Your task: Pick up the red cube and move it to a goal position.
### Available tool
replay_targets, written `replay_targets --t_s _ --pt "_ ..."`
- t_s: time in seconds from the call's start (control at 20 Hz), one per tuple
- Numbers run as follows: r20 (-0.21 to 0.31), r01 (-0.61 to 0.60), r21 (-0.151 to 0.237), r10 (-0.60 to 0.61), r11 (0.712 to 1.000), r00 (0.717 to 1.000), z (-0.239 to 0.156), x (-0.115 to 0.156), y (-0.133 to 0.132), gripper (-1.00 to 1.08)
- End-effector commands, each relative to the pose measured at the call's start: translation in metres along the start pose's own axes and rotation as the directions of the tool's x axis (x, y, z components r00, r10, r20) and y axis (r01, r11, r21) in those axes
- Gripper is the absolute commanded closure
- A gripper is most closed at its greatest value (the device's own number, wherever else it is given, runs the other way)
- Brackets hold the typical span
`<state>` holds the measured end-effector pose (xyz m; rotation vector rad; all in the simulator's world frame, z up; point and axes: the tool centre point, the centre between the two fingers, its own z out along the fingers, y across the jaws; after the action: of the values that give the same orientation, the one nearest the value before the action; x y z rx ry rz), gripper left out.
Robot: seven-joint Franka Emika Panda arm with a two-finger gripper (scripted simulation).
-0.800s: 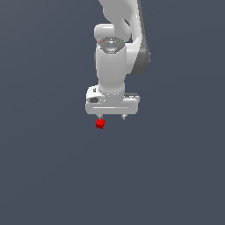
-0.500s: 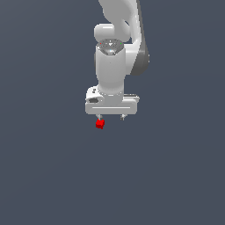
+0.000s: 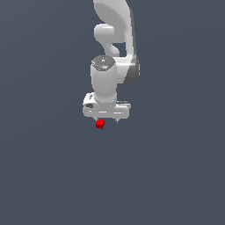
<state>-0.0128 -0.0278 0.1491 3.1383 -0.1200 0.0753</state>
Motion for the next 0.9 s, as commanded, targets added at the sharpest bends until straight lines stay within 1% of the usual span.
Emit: replay_targets --t_s 0.0,0.25,0.45,0.65,0.85 --pt "0.009 -0.032 -0.002 0.032 0.999 0.999 0.022 -0.011 0.010 -0.92" --pt "0.026 -0.101 -0.007 0.101 0.995 0.995 0.069 -0.035 0.031 -0.92" --pt "0.036 -0.142 -0.010 0.142 0.990 0.989 0.097 -0.050 0.042 -0.92" --pt "0.043 -0.168 -0.012 0.169 0.986 0.985 0.115 -0.060 0.049 -0.92" --pt "0.046 -0.181 -0.012 0.182 0.983 0.982 0.125 -0.065 0.053 -0.92"
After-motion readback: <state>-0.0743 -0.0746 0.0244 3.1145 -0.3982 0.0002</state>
